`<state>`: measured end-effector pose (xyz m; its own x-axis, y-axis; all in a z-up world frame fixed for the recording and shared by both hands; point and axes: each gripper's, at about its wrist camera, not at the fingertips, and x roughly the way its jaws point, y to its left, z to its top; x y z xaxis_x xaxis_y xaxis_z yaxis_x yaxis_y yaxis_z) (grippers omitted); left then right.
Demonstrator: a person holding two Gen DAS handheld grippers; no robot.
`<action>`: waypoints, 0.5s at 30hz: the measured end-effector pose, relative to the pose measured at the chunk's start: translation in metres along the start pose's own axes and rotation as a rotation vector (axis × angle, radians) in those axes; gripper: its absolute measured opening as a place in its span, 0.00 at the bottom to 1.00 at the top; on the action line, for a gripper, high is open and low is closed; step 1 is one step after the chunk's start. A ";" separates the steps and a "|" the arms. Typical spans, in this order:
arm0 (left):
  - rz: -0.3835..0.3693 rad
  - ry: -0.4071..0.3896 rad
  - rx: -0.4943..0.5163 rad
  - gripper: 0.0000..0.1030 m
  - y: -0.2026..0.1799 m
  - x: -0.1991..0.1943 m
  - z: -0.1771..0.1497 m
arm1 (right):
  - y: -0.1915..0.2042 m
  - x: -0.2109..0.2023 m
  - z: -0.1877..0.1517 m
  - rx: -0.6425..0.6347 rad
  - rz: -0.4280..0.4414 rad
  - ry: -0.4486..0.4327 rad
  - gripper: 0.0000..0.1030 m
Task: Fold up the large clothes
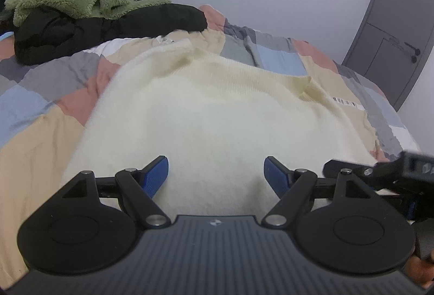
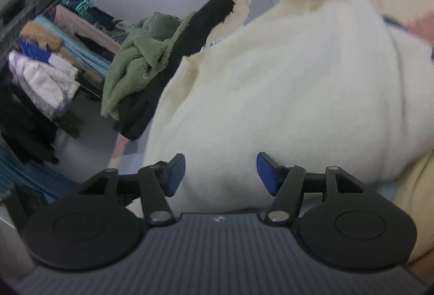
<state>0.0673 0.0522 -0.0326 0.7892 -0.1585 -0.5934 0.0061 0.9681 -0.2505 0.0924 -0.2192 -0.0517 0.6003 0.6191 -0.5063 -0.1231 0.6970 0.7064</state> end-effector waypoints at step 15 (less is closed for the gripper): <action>0.006 0.024 0.005 0.79 0.003 0.012 0.002 | -0.049 0.031 -0.023 0.397 0.036 0.139 0.87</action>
<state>0.0780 0.0535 -0.0389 0.7742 -0.1573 -0.6130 0.0047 0.9700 -0.2429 0.0990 -0.2264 -0.1131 0.4851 0.7027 -0.5204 0.1885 0.4971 0.8470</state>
